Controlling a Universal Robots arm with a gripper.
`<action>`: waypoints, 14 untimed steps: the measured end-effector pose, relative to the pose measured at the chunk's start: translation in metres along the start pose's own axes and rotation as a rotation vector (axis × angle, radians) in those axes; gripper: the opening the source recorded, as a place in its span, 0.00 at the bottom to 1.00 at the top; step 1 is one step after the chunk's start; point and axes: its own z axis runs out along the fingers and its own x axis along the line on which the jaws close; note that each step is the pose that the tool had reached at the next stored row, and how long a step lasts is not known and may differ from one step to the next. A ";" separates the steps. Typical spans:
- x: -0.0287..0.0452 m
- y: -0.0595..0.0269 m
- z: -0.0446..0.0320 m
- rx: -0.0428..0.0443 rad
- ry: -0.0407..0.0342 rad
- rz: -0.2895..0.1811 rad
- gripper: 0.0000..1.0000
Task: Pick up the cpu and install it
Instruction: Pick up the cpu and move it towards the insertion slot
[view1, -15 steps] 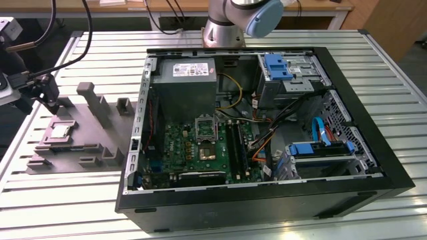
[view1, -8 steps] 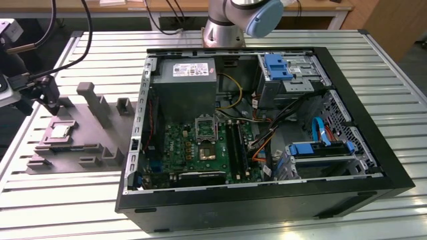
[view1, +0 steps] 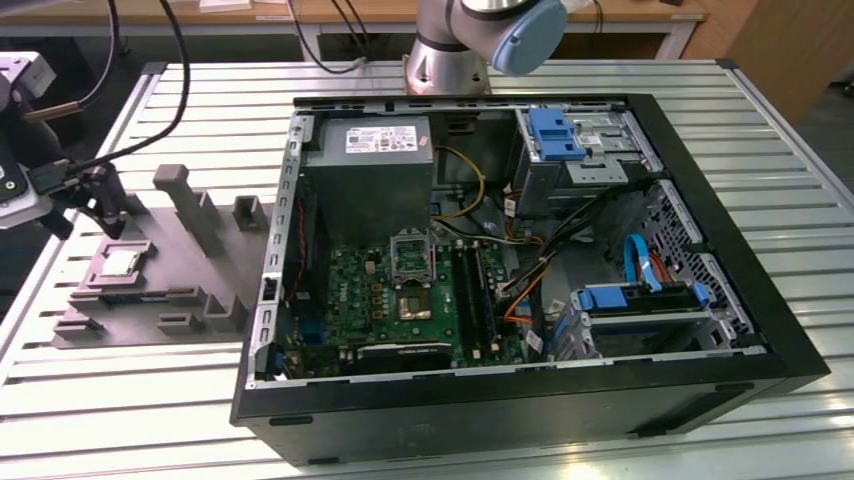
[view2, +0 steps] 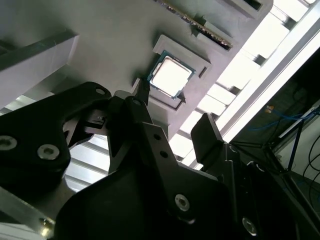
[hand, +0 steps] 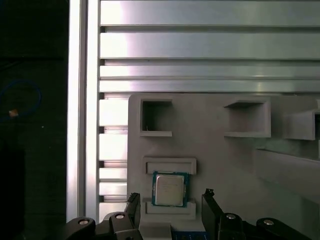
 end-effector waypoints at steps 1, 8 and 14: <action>0.0001 -0.0010 0.0017 0.0001 0.0002 0.000 0.60; 0.0000 -0.0048 0.0144 0.0000 -0.0001 0.002 0.60; -0.0001 -0.0053 0.0253 0.0000 -0.0002 0.003 0.60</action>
